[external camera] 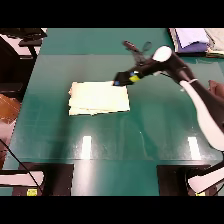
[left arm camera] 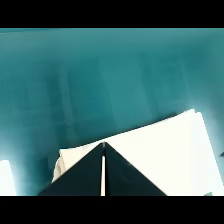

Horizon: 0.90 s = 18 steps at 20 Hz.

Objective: Fold the shirts.

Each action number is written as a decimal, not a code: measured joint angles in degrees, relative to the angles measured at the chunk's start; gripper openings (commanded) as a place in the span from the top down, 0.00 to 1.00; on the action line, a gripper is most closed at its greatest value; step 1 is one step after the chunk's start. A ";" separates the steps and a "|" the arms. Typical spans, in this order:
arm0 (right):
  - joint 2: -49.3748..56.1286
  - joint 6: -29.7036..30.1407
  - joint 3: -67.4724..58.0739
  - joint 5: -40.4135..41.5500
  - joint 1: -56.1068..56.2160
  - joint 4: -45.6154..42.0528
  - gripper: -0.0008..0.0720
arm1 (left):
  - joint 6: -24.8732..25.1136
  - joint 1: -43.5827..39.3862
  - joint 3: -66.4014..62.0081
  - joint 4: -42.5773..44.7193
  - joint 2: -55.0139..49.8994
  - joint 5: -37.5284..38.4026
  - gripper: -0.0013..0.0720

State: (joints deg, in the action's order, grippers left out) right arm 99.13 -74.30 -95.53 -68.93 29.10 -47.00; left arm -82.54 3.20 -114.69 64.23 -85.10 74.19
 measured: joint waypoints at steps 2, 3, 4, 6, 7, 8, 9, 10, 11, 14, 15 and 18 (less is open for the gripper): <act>-1.79 -0.87 6.88 0.37 -5.16 -1.07 0.15 | 0.13 -0.94 0.00 0.00 0.00 -0.04 0.95; -2.25 -1.36 9.68 0.63 -7.21 -0.33 0.15 | 0.20 -1.55 0.00 0.02 -0.07 -0.13 0.95; -2.29 -1.55 12.35 0.83 -9.11 0.59 0.15 | 0.31 -2.27 0.00 0.00 -0.17 -0.39 0.95; -1.51 -1.81 15.69 1.90 -11.41 2.93 0.15 | 0.63 -3.76 0.07 0.02 -0.37 -1.07 0.95; -0.81 -1.88 16.70 2.21 -11.80 4.09 0.16 | 1.05 -4.50 0.07 0.02 -0.44 -1.49 0.95; -0.04 -1.90 17.44 2.60 -11.91 5.07 0.16 | 1.44 -5.16 0.09 0.02 -0.48 -1.84 0.95; 0.74 -1.90 17.99 3.61 -11.69 6.45 0.16 | 1.70 -5.75 0.13 0.02 -0.52 -2.14 0.95; 1.66 -1.68 18.40 5.11 -11.13 7.98 0.16 | 1.92 -6.25 0.13 0.04 -0.55 -2.29 0.95; 2.54 -1.31 18.67 5.81 -10.38 9.40 0.16 | 2.21 -6.71 0.13 0.00 -0.55 -2.60 0.95; 5.64 0.00 17.29 8.66 -7.34 14.67 0.18 | 2.69 -7.13 0.13 0.02 -0.61 -2.84 0.95; 6.88 0.33 15.98 9.38 -6.21 15.47 0.20 | 2.75 -7.23 0.13 0.00 -0.59 -2.95 0.95; 11.10 0.92 10.62 11.04 -2.71 15.67 0.87 | 2.91 -7.48 0.13 -0.13 -0.59 -2.95 0.95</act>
State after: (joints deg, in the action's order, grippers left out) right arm 110.24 -73.38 -84.90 -57.89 26.39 -31.33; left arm -79.64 -4.27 -114.56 64.10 -85.69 71.24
